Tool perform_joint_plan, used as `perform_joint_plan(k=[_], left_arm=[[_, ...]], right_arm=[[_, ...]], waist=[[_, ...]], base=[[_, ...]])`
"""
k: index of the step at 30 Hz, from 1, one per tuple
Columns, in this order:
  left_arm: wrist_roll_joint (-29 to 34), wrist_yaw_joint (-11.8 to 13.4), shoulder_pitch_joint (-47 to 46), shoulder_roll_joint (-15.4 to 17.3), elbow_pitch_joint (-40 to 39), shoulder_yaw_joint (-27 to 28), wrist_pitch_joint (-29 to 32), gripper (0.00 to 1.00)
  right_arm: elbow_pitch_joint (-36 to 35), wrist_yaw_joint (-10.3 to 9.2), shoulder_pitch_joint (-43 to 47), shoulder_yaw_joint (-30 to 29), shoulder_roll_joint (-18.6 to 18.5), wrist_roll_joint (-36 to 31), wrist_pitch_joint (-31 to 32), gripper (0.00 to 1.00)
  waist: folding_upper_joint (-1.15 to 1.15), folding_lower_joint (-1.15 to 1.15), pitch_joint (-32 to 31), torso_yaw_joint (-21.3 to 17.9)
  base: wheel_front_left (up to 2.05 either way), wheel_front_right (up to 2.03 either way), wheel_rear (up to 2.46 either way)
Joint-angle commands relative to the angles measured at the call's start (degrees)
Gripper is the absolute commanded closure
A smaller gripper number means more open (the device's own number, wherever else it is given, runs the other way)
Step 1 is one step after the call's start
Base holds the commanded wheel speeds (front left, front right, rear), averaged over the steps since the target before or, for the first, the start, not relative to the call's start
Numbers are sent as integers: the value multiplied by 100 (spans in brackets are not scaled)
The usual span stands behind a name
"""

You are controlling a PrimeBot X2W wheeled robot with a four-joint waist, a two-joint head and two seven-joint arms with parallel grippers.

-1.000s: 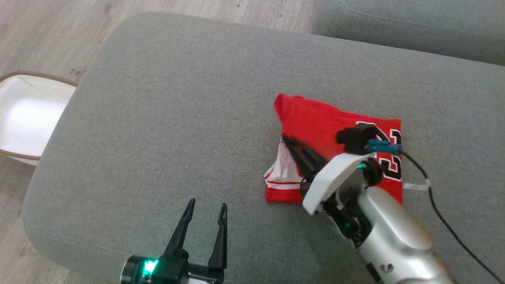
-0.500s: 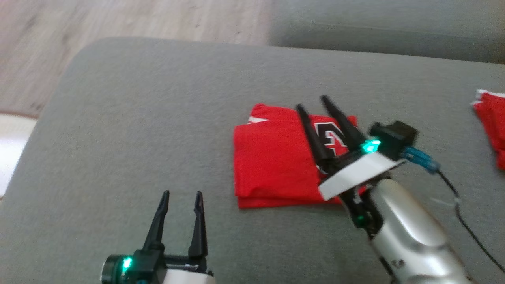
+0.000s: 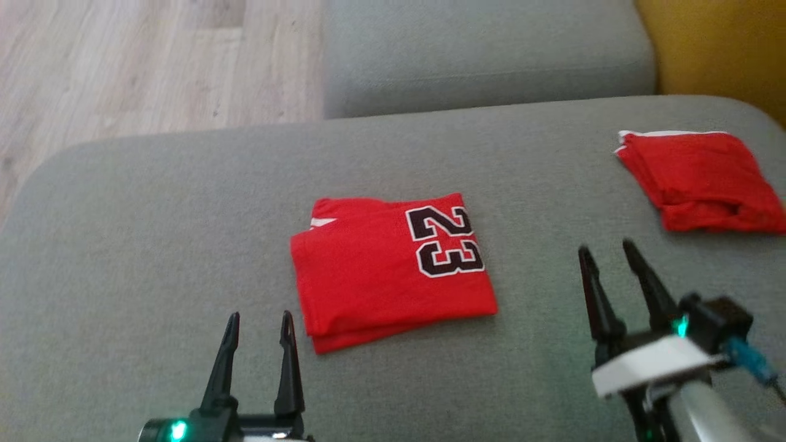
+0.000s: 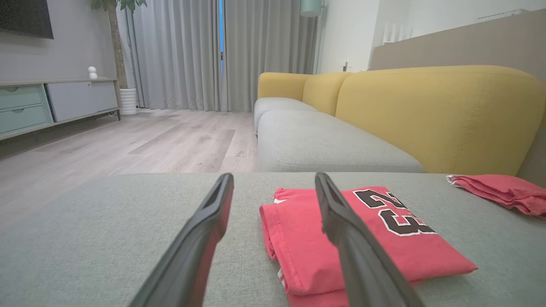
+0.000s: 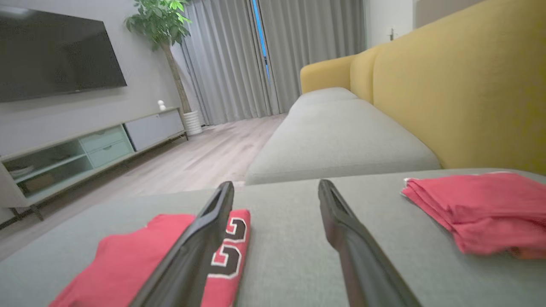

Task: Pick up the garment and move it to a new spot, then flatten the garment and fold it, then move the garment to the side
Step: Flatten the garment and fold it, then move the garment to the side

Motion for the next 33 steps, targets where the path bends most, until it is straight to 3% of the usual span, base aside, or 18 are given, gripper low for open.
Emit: perform_joint_plan(k=[1,13,33], left_arm=[[103,14,-7,-36,-187,245,-55,0],[128,-67,294,-37,-100,399,-55,0],[63,-169,437,-37,95,542,-55,0]], right_arm=[[-203,-5,17,40,20,-86,-60,0],[-168,-5,802,-50,280,-268,-61,0],[-150,-5,1017,31,394,-374,-61,0]], waist=[[0,1,-111,-89],[0,1,-298,-100],[0,1,-457,-120]], base=[[0,0,0],[0,0,0],[0,0,0]])
